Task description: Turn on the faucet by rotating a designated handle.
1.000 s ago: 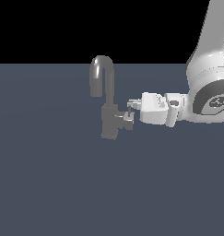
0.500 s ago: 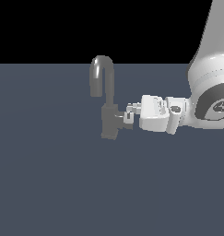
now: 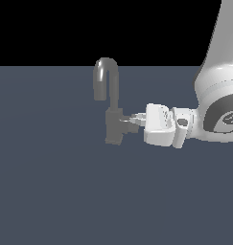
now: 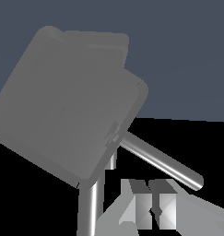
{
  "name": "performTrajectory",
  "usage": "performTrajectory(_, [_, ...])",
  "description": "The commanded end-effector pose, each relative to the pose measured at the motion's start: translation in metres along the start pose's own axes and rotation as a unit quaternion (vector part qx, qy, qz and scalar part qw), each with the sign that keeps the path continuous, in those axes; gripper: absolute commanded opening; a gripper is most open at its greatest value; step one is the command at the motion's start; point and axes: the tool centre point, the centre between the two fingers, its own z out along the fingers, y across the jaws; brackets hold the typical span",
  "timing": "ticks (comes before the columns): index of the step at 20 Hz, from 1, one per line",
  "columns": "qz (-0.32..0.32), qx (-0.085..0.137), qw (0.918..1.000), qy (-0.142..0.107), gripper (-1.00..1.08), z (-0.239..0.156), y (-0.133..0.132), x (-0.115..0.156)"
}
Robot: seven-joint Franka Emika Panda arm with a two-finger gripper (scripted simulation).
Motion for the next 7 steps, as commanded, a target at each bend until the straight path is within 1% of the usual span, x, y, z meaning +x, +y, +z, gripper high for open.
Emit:
performTrajectory(1, [0.018,0.001,0.9998,0.003,-1.0,-0.001,0.015,0.029])
performTrajectory(6, [0.027,0.0,0.9996,0.003,-1.0,-0.001,0.029,0.059])
performTrajectory(7, [0.027,0.0,0.9996,0.003,-1.0,-0.001,0.029,0.059])
